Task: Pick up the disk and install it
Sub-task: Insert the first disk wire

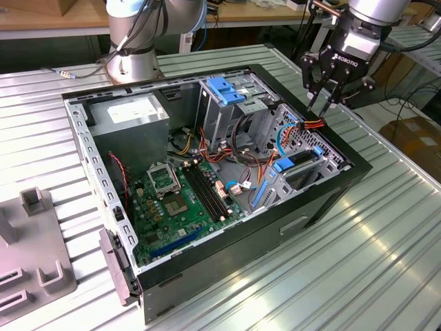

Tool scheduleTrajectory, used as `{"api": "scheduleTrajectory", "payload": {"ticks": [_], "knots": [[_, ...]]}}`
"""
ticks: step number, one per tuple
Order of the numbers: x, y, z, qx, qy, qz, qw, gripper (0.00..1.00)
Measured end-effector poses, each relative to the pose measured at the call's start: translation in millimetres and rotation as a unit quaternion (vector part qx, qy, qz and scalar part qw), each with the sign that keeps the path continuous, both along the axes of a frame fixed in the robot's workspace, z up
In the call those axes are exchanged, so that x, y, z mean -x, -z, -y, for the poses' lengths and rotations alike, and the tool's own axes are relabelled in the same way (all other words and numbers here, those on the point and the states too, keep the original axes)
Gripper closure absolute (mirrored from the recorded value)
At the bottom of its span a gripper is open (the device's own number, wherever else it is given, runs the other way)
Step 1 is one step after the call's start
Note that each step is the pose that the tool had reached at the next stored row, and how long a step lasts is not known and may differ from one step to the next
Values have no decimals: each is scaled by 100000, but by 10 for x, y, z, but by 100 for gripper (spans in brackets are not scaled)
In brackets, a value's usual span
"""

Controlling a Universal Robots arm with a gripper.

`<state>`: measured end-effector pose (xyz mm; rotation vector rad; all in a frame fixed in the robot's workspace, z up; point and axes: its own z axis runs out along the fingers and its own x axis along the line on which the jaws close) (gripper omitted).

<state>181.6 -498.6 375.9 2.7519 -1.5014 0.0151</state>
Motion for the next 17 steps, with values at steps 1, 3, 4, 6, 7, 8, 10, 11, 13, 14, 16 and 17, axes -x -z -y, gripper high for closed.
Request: {"api": "scheduleTrajectory", "payload": {"ticks": [1, 3, 4, 6, 7, 8, 10, 11, 13, 14, 16, 17], "knots": [[0, 0, 0, 1, 0, -1, 100000, 67], [-2, 0, -1, 2, -160, -2, 100000, 67], [-2, 0, -1, 1, -229, 0, 100000, 67], [-4, 0, -1, -1, -405, 1, 99999, 67], [-5, 0, -2, 0, -518, 3, 99999, 67], [-6, 0, -3, -5, -699, -1, 99998, 67], [-13, 0, -8, 0, -1187, -1, 99993, 67], [-14, 0, -8, 1, -1443, 1, 99990, 67], [-14, 0, -8, 1, -2323, 0, 99973, 67], [-15, 0, -8, 5, -2854, -1, 99959, 67], [-15, 0, -2, 3, -4218, 14, 99911, 67], [-15, 0, -2, -1, -4300, 16, 99908, 67]]}}
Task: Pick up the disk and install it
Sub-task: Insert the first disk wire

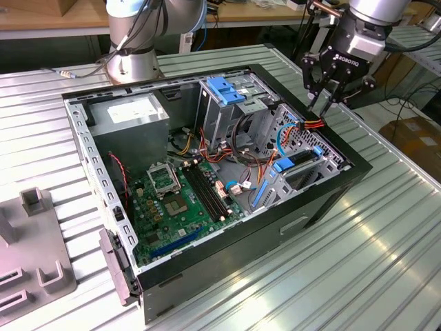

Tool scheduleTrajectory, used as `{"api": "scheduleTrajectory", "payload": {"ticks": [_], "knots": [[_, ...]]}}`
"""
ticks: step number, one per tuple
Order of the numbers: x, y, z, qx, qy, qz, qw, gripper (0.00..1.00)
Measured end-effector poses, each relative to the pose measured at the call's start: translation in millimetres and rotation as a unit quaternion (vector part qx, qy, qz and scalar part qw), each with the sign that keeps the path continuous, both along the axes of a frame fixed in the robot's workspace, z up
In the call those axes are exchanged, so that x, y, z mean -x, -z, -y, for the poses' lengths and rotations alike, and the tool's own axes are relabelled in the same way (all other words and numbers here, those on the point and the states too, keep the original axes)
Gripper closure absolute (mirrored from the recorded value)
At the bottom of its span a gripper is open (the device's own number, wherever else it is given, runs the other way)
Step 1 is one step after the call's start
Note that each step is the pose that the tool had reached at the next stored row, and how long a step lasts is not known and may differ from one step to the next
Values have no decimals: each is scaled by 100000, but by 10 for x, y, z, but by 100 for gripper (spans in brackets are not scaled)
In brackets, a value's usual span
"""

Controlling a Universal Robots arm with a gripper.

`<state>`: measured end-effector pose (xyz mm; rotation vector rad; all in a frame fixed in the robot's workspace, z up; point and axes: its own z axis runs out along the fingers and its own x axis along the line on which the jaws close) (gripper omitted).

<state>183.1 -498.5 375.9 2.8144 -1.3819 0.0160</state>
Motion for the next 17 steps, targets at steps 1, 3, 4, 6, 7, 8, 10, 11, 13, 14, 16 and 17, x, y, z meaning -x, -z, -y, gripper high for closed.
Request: {"api": "scheduleTrajectory", "payload": {"ticks": [1, 3, 4, 6, 7, 8, 10, 11, 13, 14, 16, 17], "knots": [[-1, -5, 1, 12, 8, 1, 100000, 67], [-9, -18, 1, -1, 4, 1, 100000, 67], [-12, -21, 1, 21, 5, 0, 100000, 67], [-22, -28, 0, 60, 2, 0, 100000, 67], [-26, -30, 0, 70, 3, 2, 100000, 67], [-30, -28, 0, 72, 4, -1, 100000, 67], [-43, -29, 2, 403, 3, 0, 99999, 67], [-48, -29, 7, 513, 3, 1, 99999, 67], [-63, -28, 29, 702, 2, -3, 99998, 67], [-70, -27, 32, 758, -8, -3, 99997, 67], [-77, -28, 33, 827, -193, 0, 99996, 67], [-80, -27, 34, 845, -367, 0, 99996, 67]]}}
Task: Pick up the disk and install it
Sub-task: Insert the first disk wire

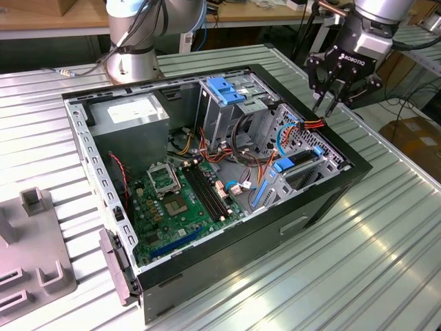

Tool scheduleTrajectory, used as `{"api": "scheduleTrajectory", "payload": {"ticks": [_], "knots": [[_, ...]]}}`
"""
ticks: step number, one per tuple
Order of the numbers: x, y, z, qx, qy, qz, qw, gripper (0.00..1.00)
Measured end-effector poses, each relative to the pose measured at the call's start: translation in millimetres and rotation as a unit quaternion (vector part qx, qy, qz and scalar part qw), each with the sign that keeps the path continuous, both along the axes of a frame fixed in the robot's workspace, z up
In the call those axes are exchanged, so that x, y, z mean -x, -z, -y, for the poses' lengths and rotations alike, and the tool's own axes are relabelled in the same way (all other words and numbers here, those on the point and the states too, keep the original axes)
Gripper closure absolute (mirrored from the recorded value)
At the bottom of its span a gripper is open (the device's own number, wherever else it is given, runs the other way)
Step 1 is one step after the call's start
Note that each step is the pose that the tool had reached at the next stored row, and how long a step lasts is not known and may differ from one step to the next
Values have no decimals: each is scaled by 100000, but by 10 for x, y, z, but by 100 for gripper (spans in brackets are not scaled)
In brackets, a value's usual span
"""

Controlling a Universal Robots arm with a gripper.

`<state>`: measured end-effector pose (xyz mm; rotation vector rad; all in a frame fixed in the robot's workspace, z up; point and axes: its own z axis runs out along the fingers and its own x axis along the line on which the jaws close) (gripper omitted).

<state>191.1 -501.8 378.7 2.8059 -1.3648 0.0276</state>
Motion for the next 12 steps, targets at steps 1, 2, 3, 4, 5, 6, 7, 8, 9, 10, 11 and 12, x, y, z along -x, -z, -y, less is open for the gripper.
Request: {"api": "scheduleTrajectory", "payload": {"ticks": [1, 2, 3, 4, 5, 6, 7, 8, 9, 10, 11, 12], "knots": [[-2, 0, 0, 5, -216, -3, 100000, 67], [-6, 1, 0, 12, -649, -1, 99998, 67], [-8, 2, 1, 13, -990, 0, 99995, 67], [-11, 5, 3, 14, -1788, -1, 99984, 67], [-13, 6, 5, 13, -2103, 0, 99978, 67], [-14, 7, 6, 14, -2178, -1, 99976, 67], [-15, 7, 7, 14, -2192, 0, 99976, 67], [-17, 7, 10, 12, -2197, 2, 99976, 67], [-18, 8, 13, 14, -2218, 2, 99975, 67], [-18, 8, 14, 13, -2227, -2, 99975, 67], [-18, 8, 14, 13, -2230, 0, 99975, 67], [-18, 8, 14, 15, -2231, 0, 99975, 67]]}}
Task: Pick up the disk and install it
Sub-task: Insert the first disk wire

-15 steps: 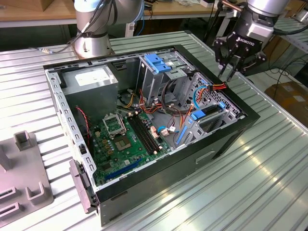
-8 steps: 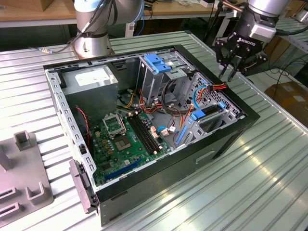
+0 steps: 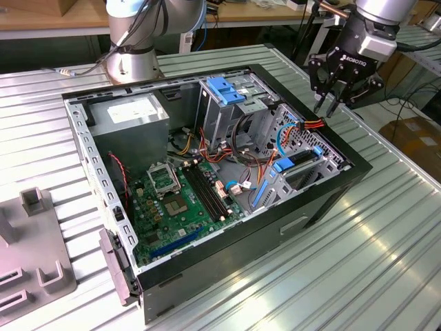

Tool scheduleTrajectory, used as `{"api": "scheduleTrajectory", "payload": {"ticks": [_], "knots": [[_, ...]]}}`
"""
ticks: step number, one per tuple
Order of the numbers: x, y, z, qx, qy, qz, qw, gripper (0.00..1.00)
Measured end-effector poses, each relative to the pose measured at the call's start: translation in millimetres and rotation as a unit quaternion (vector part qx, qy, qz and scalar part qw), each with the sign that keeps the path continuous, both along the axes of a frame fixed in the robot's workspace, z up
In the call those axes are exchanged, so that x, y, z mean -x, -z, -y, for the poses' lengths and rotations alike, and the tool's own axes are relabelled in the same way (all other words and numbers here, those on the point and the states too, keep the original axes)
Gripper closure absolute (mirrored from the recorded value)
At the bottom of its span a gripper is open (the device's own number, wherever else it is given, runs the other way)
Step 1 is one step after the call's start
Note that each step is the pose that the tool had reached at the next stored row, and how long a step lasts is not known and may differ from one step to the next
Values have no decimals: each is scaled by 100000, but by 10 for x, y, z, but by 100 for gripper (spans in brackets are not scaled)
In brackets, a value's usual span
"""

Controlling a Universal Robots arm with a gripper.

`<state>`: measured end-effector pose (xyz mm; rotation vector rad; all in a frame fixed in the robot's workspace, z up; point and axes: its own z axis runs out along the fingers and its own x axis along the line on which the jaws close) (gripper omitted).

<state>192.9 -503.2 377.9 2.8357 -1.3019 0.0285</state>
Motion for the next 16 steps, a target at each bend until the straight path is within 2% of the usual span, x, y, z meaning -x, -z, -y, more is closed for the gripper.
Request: {"api": "scheduleTrajectory", "payload": {"ticks": [9, 11, 12, 14, 16], "knots": [[0, 1, 0, -7, -177, -1, 100000, 67], [-1, 1, 8, -7, -909, 0, 99996, 67], [0, 4, 10, -1, -1959, 0, 99981, 67], [0, 12, 11, -3, -3946, -1, 99922, 67], [1, 44, 11, -9, -7522, 1, 99717, 67]]}}
